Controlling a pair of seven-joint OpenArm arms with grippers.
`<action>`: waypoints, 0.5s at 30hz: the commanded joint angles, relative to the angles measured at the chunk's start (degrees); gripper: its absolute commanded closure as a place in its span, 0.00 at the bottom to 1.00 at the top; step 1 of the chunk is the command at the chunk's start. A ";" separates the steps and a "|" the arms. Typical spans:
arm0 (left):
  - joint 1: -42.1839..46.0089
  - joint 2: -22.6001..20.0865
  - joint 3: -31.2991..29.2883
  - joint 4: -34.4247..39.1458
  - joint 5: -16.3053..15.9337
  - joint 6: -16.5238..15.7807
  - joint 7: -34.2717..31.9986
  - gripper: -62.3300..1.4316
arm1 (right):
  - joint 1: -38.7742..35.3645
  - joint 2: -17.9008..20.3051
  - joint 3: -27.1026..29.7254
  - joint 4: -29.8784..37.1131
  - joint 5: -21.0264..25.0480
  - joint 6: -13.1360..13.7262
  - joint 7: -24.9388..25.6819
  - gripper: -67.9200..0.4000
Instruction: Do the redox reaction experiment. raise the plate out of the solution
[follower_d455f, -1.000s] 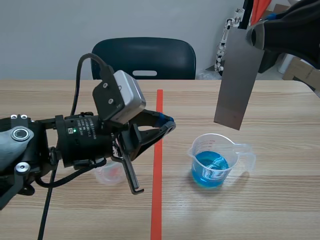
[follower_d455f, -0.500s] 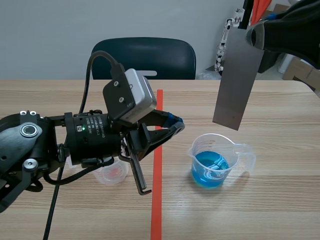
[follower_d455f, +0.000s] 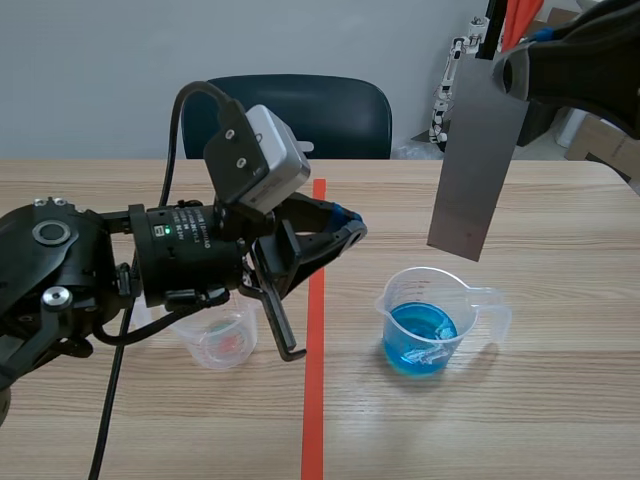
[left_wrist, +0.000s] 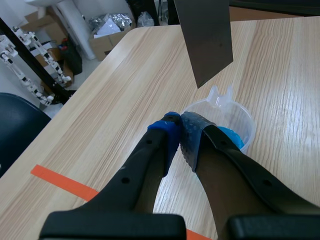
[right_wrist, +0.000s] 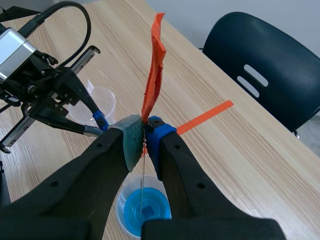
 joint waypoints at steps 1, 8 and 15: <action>-0.20 0.11 0.20 0.13 -2.82 -0.09 -0.57 0.91 | 0.87 0.83 0.92 1.01 0.57 0.44 0.66 0.98; -0.35 0.15 1.03 -1.70 -6.08 -0.09 -0.61 0.91 | 0.87 0.83 0.92 1.01 0.52 0.44 0.13 0.98; -0.35 0.13 2.19 -1.97 -9.53 -0.09 -0.55 0.91 | 0.87 0.83 0.92 1.01 0.39 0.44 -0.17 0.98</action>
